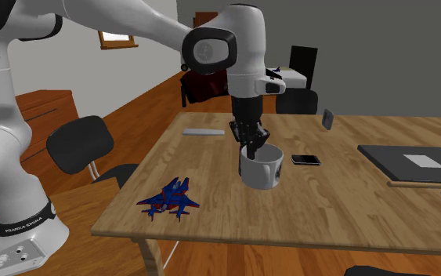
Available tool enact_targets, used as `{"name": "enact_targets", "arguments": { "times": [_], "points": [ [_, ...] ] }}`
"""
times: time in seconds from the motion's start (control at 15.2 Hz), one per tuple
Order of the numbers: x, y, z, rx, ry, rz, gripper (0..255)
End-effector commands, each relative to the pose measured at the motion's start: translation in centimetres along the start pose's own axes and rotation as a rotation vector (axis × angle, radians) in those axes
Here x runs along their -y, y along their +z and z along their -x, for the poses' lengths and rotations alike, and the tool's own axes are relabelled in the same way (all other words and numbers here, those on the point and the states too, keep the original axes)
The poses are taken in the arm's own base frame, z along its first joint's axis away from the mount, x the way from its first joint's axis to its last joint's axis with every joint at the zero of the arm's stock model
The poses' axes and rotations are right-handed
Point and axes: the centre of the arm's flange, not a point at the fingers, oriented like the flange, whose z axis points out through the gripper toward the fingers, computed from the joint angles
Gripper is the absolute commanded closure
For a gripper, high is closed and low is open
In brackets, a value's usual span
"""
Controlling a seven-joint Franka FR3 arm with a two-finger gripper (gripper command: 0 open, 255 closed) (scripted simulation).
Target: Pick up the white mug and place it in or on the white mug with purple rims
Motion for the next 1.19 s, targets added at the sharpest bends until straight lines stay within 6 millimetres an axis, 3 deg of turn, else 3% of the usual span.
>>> {"name": "enact_targets", "arguments": {
  "times": [0.0, 0.66, 1.12],
  "points": [
    [-0.1, -1.1, 0.0, 0.0, 0.0, 0.0, 255],
    [-0.4, -6.1, -0.3, 0.0, 0.0, 0.0, 255],
    [6.5, -6.9, -6.3, 0.0, 0.0, 0.0, 255]
  ]
}}
